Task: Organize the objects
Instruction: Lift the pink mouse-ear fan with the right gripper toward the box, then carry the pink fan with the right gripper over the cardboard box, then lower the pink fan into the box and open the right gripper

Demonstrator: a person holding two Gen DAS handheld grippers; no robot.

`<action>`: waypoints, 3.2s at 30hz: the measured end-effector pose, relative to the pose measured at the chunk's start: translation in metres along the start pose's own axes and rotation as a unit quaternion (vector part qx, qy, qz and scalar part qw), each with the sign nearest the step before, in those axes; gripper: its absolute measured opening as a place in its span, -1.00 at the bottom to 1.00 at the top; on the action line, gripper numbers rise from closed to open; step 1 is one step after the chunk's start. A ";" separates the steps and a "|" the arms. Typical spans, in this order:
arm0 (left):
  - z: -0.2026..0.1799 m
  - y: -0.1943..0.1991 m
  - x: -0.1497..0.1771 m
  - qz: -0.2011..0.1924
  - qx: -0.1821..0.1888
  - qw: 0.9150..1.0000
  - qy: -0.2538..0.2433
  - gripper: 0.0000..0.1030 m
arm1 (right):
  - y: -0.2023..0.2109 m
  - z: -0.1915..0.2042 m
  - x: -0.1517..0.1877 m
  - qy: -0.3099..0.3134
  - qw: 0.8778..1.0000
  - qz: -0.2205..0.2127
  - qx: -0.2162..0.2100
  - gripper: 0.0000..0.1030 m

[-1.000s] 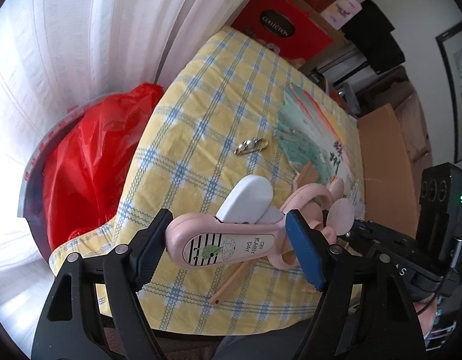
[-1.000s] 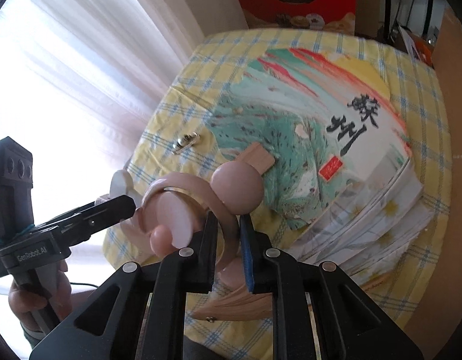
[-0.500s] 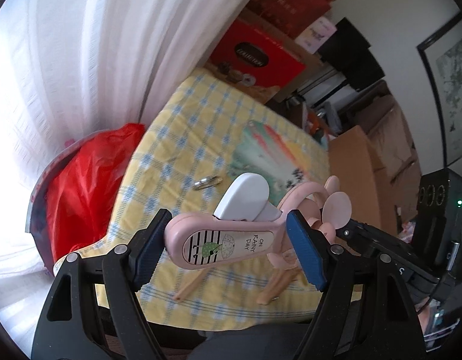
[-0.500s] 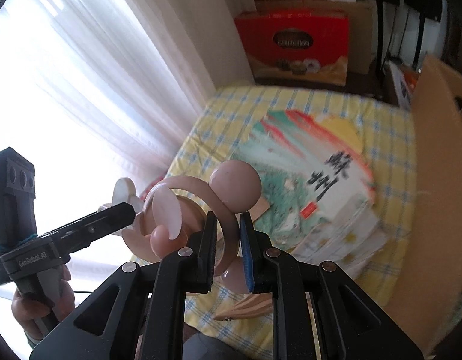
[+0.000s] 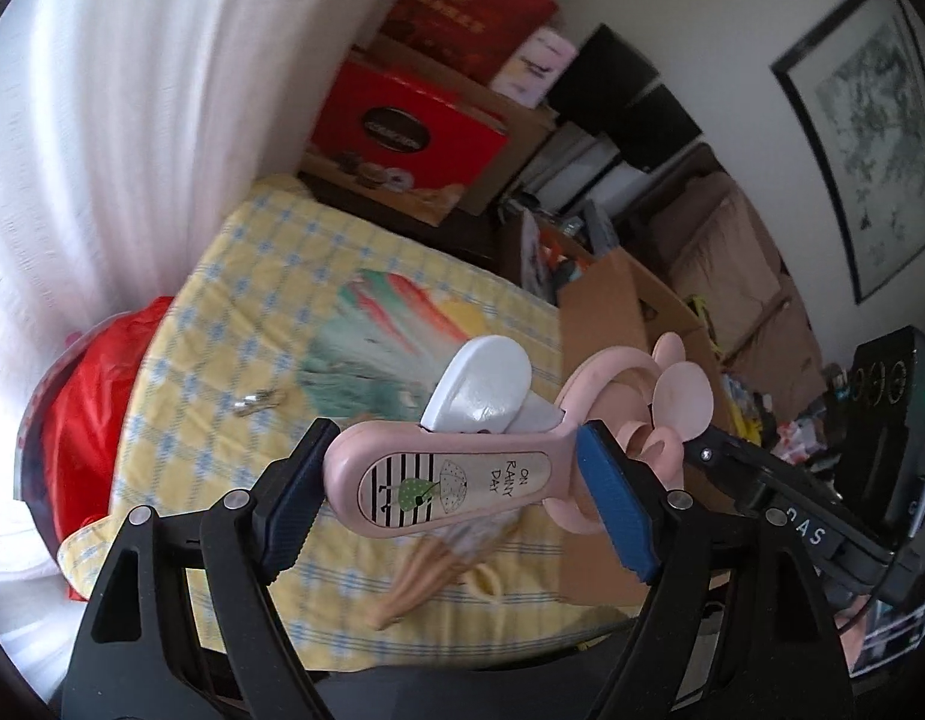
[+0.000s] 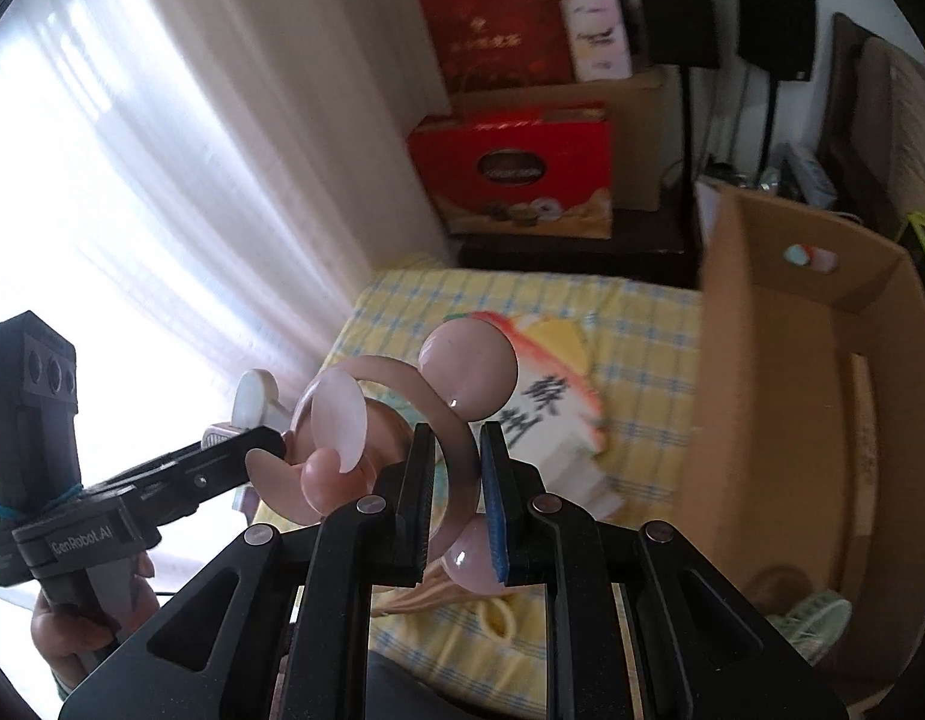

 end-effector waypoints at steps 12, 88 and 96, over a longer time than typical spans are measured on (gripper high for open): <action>-0.093 -0.042 0.007 0.033 0.040 0.998 -0.043 0.51 | 0.055 -0.087 0.007 -0.054 0.997 -0.026 0.040 -0.70; -0.247 -0.172 0.064 0.146 0.030 0.967 -0.205 0.64 | 0.016 -0.253 0.079 -0.095 0.966 0.058 0.232 -0.79; -0.240 -0.160 0.061 0.145 0.040 0.969 -0.196 0.64 | -0.006 -0.233 0.079 -0.042 0.969 0.102 0.221 -0.79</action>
Point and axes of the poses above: each gripper's, at about its wrist camera, not at the fingertips, and y roughly against the way its jaws point, z to its left, x to its underside, the point moved 1 cm from there along -y, roughly the way its jaws point, and after that the axes turned 3 degrees about x, right-handed, at the moved point
